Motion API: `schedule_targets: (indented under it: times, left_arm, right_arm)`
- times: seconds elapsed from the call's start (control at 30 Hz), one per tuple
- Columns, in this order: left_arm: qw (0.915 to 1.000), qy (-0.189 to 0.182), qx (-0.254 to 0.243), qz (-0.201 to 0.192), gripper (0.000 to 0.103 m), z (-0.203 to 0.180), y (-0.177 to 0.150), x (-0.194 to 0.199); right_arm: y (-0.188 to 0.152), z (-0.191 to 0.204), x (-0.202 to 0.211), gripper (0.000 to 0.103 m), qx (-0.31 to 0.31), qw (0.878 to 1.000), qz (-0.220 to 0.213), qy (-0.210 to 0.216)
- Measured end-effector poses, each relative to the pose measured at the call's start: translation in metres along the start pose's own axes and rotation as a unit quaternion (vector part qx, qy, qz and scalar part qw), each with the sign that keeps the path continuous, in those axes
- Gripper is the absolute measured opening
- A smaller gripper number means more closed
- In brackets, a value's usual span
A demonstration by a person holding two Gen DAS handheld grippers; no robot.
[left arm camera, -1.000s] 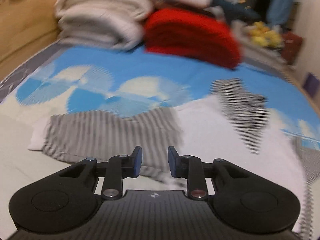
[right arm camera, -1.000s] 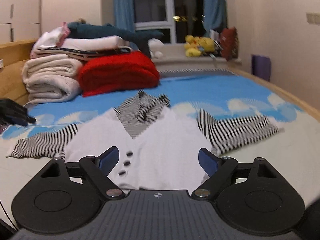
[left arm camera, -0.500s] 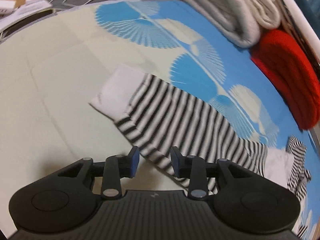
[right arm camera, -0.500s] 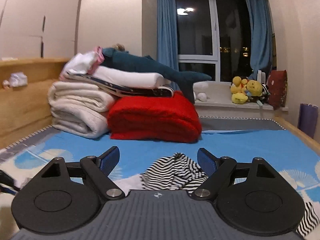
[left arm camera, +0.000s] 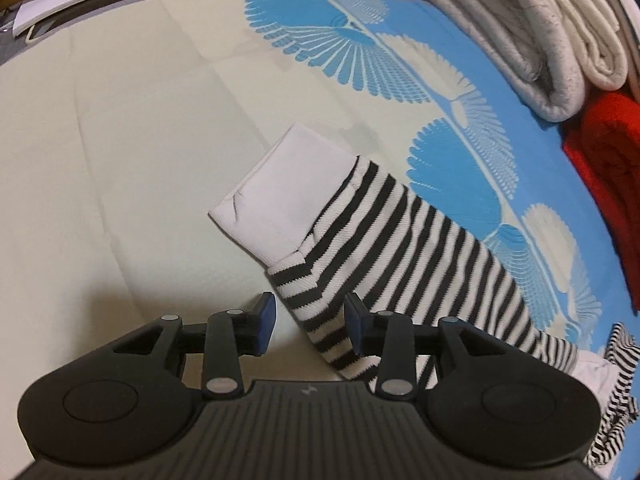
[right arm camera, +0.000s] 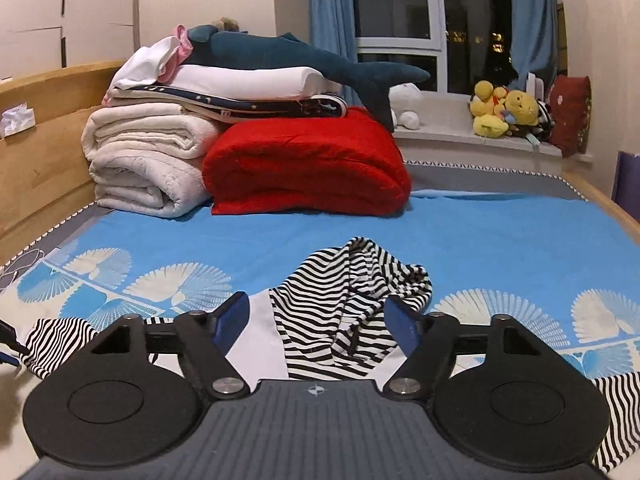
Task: Fold small clothes
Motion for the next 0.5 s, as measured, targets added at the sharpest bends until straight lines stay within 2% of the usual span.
schedule_targets:
  times: [0.07, 0.1, 0.13, 0.2, 0.27, 0.33, 0.4, 0.47, 0.5]
  left_arm:
    - [0.9999, 0.007, -0.004, -0.011, 0.031, -0.004, -0.001, -0.001]
    - [0.9996, 0.013, -0.015, -0.019, 0.009, -0.008, -0.002, 0.002]
    - [0.9987, 0.023, -0.033, -0.032, 0.001, -0.014, -0.003, 0.006]
    - [0.9929, 0.028, -0.079, -0.085, 0.001, -0.039, -0.008, 0.03]
    - [0.9852, -0.006, -0.119, -0.124, 0.0, -0.072, -0.019, 0.061]
    - [0.9707, -0.065, -0.166, -0.161, 0.0, -0.114, -0.044, 0.105]
    - [0.9538, -0.126, -0.208, -0.176, 0.0, -0.148, -0.078, 0.143]
    - [0.9292, -0.203, -0.256, -0.173, 0.0, -0.181, -0.126, 0.184]
    - [0.9132, -0.248, -0.283, -0.156, 0.0, -0.197, -0.155, 0.204]
  right_arm:
    - [-0.002, -0.007, 0.001, 0.055, -0.007, 1.0, 0.002, -0.005]
    - [-0.004, -0.01, 0.0, 0.052, -0.009, 1.0, 0.005, -0.008]
    - [-0.006, -0.014, 0.0, 0.048, -0.013, 1.0, 0.007, -0.013]
    - [-0.01, -0.021, 0.0, 0.045, -0.024, 0.999, 0.015, -0.019]
    - [-0.012, -0.03, 0.001, 0.045, -0.041, 0.999, 0.023, -0.023]
    - [-0.015, -0.037, 0.001, 0.045, -0.055, 0.998, 0.029, -0.026]
    - [-0.02, -0.042, 0.001, 0.045, -0.065, 0.997, 0.037, -0.029]
    - [-0.026, -0.046, -0.002, 0.045, -0.075, 0.995, 0.049, -0.036]
    - [-0.03, -0.05, -0.003, 0.045, -0.083, 0.994, 0.054, -0.038]
Point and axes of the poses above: each gripper's, at about its wrist camera, not at the fingertips, and x roughly against the way its jaws point, z to its left, y to its top, the point moved 5 cm from there along -x, roughly the way its jaws point, and after that the axes turned 13 degrees about x, right-handed, at the moved point
